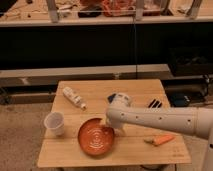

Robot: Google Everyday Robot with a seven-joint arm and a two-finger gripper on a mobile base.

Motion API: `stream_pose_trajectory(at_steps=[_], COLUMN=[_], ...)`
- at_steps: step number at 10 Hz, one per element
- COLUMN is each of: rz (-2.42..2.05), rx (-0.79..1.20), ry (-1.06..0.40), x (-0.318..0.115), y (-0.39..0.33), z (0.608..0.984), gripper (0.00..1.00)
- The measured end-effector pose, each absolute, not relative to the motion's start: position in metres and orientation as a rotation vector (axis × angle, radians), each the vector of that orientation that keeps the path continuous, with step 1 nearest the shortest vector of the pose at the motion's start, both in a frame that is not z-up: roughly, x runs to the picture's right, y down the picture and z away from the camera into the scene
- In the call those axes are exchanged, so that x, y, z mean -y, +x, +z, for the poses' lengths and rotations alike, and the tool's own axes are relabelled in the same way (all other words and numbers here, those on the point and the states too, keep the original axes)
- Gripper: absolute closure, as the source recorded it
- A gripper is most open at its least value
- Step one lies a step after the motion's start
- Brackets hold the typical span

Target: Pick up the ceramic bowl

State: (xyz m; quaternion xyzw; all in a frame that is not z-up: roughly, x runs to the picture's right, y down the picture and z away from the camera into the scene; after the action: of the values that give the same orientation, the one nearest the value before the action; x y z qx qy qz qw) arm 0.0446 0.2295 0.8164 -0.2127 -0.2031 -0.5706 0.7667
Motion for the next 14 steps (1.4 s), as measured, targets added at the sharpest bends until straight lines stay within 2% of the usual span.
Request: stream_pose_trajectory(at_steps=[14], rz=[-1.244], rx=[0.464], ry=[-0.472], x=[-0.2320], y=[0.0395], z=[0.8214], gripper=[0.20])
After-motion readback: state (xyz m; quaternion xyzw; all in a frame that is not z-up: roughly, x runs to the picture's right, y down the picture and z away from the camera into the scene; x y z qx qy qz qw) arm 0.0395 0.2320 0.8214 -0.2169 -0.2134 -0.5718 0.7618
